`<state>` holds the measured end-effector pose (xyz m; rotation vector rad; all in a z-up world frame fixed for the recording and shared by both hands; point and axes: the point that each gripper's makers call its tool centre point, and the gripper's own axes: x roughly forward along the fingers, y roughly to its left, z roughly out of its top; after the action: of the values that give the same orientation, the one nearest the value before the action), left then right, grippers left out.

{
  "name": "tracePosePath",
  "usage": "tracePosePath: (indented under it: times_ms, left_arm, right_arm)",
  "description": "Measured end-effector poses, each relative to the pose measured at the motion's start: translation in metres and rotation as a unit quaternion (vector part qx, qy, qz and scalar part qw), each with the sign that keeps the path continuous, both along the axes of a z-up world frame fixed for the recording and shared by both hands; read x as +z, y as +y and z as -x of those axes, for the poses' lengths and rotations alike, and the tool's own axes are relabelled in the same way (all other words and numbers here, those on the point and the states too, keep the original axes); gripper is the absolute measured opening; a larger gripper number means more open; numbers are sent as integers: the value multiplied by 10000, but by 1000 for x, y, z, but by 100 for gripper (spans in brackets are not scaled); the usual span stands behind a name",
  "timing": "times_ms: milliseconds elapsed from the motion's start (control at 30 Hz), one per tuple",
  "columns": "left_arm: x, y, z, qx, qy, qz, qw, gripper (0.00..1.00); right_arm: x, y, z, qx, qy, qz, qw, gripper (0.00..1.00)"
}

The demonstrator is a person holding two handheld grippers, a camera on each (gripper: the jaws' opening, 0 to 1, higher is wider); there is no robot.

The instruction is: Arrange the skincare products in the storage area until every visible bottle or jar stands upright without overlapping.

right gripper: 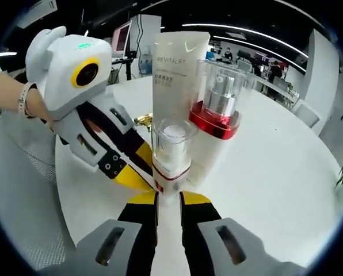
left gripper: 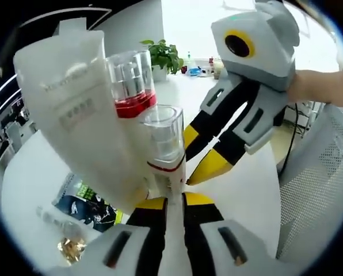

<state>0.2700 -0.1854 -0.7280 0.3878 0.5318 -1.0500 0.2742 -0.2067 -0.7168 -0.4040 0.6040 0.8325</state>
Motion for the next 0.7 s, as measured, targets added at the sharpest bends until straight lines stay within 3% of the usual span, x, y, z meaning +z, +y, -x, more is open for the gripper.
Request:
tracePosePath:
  times_ms: [233,433,567,700]
  left_arm:
    - [6,8,2,91,-32,28,9999,5]
    - [21,29,5,311,-83,109,9994,7]
    - [27,46,10,606,180,320,9975,10]
    - [33,60,13,748,158,289,9967,15]
  right_arm:
    - [7,0,-2,54,-166,132,9998,17]
    - [15,-1,5,64,-329,173,9993,22]
    - [23,-3,9,-12,-403,126,9991,28]
    - [30,-4,13,-111,-447,19,9989,34]
